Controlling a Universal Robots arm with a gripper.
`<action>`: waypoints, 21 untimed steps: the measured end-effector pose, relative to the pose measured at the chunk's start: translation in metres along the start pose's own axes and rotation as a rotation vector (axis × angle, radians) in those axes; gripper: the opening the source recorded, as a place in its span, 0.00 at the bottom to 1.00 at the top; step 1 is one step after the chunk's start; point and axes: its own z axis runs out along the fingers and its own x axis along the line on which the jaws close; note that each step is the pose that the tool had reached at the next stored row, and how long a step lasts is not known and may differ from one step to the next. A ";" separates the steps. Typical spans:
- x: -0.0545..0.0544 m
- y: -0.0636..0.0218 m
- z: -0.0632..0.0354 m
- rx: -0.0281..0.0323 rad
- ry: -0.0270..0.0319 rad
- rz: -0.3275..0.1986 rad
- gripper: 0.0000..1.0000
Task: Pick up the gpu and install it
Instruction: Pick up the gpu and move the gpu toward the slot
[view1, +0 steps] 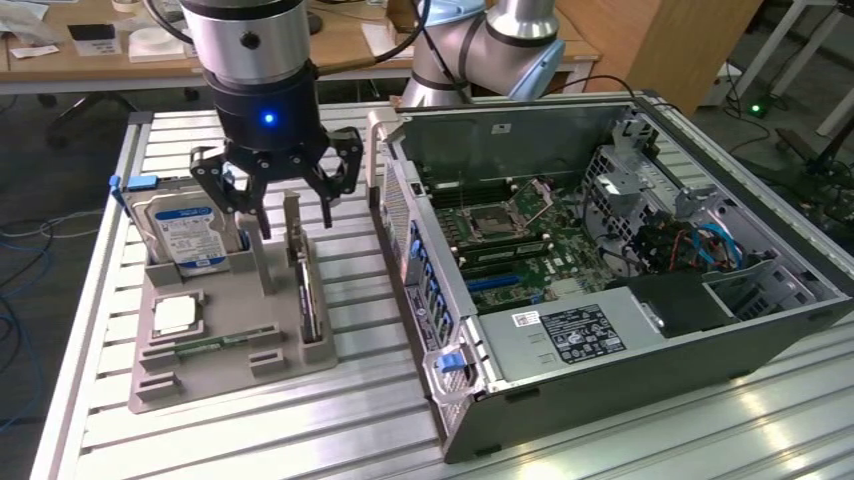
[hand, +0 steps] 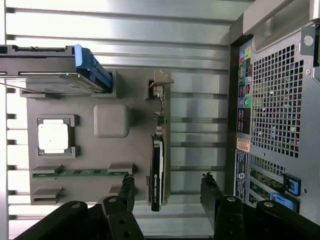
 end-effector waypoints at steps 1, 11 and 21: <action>0.000 -0.0006 0.0006 0.0001 0.0002 0.000 0.65; 0.000 -0.0026 0.0064 0.0000 0.0002 0.000 0.65; -0.001 -0.0029 0.0109 0.0000 0.0001 0.000 0.65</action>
